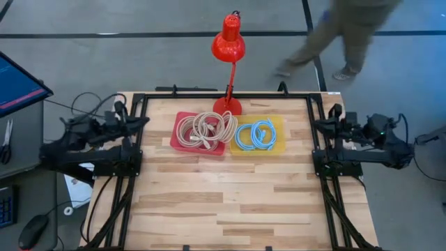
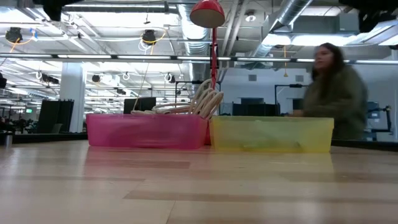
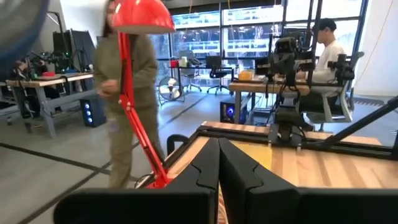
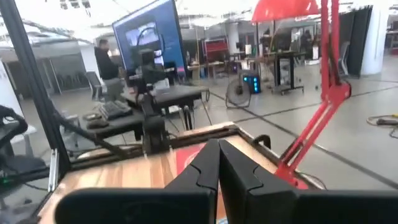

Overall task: Sort HDMI cables
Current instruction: Return to Home Position

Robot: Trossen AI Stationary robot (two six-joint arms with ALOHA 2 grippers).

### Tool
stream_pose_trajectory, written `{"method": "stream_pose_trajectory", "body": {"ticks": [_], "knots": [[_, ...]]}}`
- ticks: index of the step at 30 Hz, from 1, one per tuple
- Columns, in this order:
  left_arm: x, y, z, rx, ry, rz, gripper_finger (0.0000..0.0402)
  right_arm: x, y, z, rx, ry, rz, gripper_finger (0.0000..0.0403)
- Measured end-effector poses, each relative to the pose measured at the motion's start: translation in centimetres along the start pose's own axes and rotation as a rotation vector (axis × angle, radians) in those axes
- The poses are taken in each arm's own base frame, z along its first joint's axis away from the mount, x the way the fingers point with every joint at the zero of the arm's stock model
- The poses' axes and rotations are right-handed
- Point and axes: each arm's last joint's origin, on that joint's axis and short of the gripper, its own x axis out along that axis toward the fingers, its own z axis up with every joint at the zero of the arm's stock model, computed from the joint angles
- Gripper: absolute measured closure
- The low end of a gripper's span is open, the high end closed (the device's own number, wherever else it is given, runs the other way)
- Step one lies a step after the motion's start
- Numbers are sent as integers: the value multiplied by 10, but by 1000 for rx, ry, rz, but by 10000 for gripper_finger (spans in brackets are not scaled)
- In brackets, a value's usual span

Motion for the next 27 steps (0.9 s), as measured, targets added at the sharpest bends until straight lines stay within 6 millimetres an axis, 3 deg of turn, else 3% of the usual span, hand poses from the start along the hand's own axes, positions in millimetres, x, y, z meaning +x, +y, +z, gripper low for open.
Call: {"method": "stream_pose_trajectory", "body": {"ticks": [13, 27], "knots": [[28, -13, -49, -14, 32, -20, 398, 23, 2, -32, -3, 21, 22, 403], [30, -16, -54, 20, 34, -97, 398, 43, 5, -75, -19, 97, 139, 403]]}}
